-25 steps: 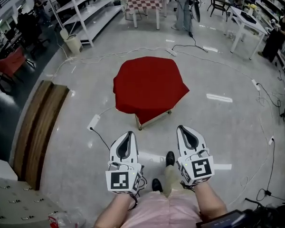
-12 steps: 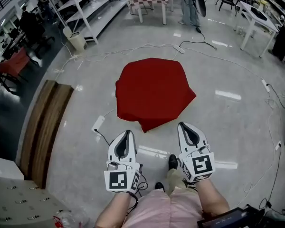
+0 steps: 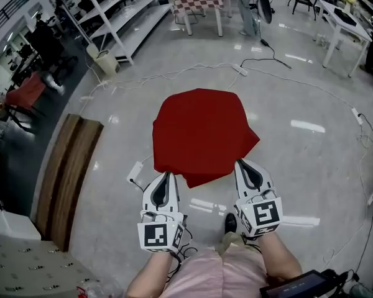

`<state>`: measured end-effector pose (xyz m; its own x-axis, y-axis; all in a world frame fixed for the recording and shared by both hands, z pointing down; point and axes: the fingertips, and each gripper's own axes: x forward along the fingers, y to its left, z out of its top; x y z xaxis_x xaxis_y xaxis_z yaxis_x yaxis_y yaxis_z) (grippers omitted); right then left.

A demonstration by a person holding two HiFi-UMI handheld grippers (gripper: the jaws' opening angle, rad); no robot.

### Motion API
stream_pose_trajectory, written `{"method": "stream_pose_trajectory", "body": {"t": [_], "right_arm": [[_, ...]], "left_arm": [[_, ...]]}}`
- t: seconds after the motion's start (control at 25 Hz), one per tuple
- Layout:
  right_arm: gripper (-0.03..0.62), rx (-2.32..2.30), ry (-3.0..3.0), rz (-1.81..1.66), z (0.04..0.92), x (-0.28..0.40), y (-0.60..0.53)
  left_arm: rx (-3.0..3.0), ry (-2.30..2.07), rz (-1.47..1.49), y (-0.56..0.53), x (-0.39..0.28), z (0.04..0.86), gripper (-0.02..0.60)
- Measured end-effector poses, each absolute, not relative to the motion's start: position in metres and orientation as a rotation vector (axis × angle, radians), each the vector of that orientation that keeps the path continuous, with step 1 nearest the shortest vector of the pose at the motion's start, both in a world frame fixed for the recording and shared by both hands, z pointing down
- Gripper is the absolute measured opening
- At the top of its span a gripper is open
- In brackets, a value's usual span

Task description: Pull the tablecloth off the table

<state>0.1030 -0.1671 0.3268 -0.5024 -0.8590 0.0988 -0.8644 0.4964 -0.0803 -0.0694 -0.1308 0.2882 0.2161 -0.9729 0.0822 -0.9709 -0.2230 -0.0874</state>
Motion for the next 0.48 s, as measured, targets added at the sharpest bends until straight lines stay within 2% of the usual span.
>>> {"method": "stream_pose_trajectory", "body": {"t": [0.48], "right_arm": [[0.018, 1.516, -2.717, 0.186, 0.329, 0.118, -0.226]], "left_arm": [[-2.347, 2.015, -0.197, -0.171, -0.066, 0.284, 0.021]]}}
